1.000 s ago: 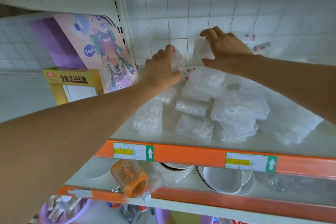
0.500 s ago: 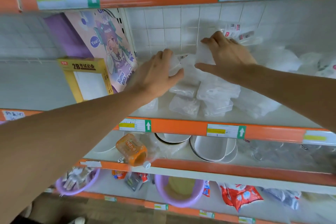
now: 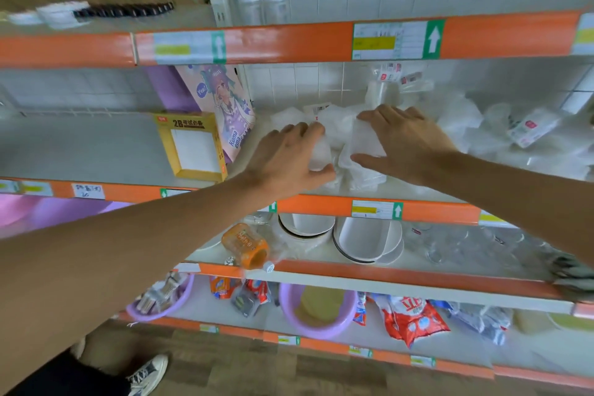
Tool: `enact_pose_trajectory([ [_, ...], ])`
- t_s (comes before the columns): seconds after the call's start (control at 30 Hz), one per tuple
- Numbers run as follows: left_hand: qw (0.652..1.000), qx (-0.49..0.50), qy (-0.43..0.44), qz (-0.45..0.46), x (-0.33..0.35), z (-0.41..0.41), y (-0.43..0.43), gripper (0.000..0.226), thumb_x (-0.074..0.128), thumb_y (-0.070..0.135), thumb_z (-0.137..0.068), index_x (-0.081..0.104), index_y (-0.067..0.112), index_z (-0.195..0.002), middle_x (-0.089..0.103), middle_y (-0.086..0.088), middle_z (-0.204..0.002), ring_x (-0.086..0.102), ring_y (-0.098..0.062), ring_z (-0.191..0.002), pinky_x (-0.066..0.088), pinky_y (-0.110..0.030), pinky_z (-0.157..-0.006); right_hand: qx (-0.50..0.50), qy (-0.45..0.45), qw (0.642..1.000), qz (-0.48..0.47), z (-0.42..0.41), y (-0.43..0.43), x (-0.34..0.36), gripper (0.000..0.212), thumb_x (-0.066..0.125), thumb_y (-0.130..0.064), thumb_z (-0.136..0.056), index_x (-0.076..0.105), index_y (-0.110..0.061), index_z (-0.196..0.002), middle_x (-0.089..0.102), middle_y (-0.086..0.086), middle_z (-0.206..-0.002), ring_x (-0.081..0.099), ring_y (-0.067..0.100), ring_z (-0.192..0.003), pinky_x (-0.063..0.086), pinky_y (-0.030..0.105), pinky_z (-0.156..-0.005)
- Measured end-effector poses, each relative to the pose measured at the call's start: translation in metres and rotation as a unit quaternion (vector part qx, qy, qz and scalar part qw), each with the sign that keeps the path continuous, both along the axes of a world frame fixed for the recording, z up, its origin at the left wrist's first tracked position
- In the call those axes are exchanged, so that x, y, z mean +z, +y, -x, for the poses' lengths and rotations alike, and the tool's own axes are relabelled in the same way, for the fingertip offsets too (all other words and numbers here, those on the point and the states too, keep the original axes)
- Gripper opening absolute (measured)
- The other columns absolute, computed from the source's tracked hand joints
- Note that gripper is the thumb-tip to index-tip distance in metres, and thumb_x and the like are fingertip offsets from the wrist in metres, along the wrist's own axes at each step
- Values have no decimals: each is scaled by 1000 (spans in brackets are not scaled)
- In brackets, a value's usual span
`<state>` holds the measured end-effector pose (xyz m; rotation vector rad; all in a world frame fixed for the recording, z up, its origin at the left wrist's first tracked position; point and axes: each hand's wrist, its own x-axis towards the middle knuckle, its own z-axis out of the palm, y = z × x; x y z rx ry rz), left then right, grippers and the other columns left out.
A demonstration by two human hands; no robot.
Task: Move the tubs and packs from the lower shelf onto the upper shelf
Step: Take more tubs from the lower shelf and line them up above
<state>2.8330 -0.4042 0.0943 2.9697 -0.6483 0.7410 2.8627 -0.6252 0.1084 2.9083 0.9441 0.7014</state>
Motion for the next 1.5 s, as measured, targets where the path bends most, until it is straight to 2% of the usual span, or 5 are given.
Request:
enact_pose_trajectory([
  [0.33, 997, -36, -41, 55, 62, 41, -3, 61, 46, 59, -70, 64, 13, -105, 70, -3, -87, 68, -30, -74, 50, -31, -60, 19, -60, 998, -3, 46, -11, 49, 60, 83, -52, -63, 69, -10, -103, 68, 6, -82, 65, 27, -59, 51, 28, -56],
  [0.7, 992, -29, -120, 39, 166, 31, 3, 55, 54, 57, -70, 63, 17, -107, 68, 3, -88, 65, -24, -78, 41, -25, -63, 55, -96, 993, -43, 45, -10, 130, 60, 78, -58, -65, 68, -17, -108, 68, -1, -90, 68, 22, -71, 53, 27, -65],
  [0.97, 995, 24, -77, 58, 211, -28, 5, 56, 60, 57, -81, 51, 24, -125, 61, 5, -122, 59, -21, -111, 41, -30, -82, 30, -153, 986, -60, -5, -9, 183, 63, 83, -55, -66, 68, -12, -111, 70, 4, -94, 70, 29, -75, 55, 33, -68],
  [1.13, 997, 28, -36, 63, 216, -84, 13, 59, 60, 57, -82, 47, 24, -130, 59, 4, -127, 57, -20, -113, 41, -30, -81, -44, -58, 997, -22, -59, -2, 194, 69, 58, -62, -86, 44, -23, -141, 54, -3, -134, 53, 21, -120, 36, 30, -99],
  [1.5, 984, 7, 82, 157, 198, -198, 26, 57, 69, 52, -80, 54, 29, -130, 59, 5, -124, 56, -19, -114, 43, -29, -87, -166, 17, 983, -73, -174, 26, 187, 70, 64, -50, -89, 32, -17, -142, 55, 1, -135, 50, 23, -123, 31, 32, -103],
])
